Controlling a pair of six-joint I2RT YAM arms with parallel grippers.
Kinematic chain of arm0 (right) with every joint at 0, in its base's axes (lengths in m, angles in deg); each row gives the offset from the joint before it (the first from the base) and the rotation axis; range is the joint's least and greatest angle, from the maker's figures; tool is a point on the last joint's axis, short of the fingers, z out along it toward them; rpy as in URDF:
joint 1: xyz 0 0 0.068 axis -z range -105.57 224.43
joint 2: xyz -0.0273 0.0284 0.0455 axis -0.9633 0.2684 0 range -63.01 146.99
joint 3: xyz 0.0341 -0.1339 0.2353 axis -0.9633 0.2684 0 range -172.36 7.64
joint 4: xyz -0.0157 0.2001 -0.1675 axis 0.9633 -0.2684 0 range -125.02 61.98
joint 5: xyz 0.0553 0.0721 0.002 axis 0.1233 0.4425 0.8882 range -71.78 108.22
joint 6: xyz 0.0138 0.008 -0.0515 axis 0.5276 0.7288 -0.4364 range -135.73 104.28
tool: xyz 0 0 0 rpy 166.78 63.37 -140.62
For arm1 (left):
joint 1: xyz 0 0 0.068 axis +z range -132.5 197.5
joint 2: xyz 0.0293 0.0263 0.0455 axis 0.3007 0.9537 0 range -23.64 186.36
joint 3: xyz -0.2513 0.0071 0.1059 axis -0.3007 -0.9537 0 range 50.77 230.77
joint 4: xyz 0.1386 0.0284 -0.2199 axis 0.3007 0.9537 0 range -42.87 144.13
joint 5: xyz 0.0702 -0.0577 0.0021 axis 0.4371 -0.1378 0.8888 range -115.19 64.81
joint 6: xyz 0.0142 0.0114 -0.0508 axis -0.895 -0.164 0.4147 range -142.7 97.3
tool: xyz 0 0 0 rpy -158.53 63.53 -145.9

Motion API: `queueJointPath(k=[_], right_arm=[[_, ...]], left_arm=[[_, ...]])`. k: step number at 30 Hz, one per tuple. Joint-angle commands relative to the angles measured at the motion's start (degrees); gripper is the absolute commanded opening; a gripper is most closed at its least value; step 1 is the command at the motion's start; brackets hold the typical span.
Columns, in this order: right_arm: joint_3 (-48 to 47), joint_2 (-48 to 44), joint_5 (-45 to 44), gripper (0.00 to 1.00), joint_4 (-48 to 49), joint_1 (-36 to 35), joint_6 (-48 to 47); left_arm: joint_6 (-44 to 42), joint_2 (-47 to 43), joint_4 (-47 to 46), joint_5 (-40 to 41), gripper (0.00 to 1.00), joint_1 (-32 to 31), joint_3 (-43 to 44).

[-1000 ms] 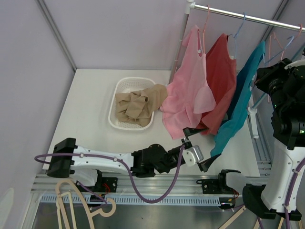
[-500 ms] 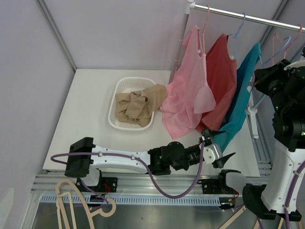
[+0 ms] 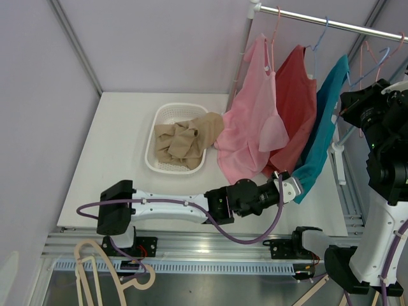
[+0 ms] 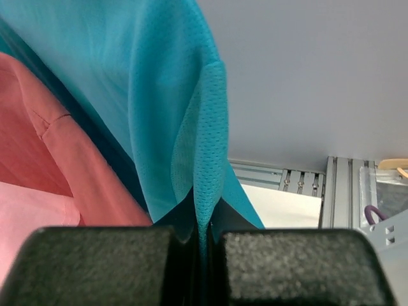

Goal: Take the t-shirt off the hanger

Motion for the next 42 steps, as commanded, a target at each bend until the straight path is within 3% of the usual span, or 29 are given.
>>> queueJointPath(k=[1,7,15,30,34,36,40,42], right_arm=[[-1.4,0.6,-0.4,0.00,2.4,-0.3,-1.0],[3.2,1.8,-4.1,0.00,5.9,-0.3,-1.8],[2.1,5.5,-8.0,0.00,9.0,-0.3,-2.9],[-6.1,13.8,-10.3,0.00,7.5,-0.2,-4.9],[-6.8,12.2,-7.1,0.00,2.4,-0.2,-4.1],[-6.7,9.7,-6.8,0.00,0.6,-0.3,-4.3],[-6.7,5.8,-6.6,0.00,-3.8,-0.3,-5.9],[-6.8,4.9,-7.0,0.00,-5.2,-0.3,-7.0]], left_arm=[[1.8,-3.2,2.0,0.2,0.01,-0.4,2.5],[1.5,-10.2,5.4,1.8,0.01,-5.7,0.6],[2.8,-16.5,5.7,3.4,0.01,-11.8,-5.5],[17.8,-15.1,2.2,0.3,0.01,-17.6,-16.5],[17.5,-14.1,3.6,5.5,0.01,-13.5,-14.5],[19.6,-12.9,6.7,2.6,0.01,-9.5,-12.5],[30.0,-9.3,15.5,-5.5,0.01,4.3,-4.5],[31.9,-7.2,18.6,-8.0,0.01,7.3,-1.2]])
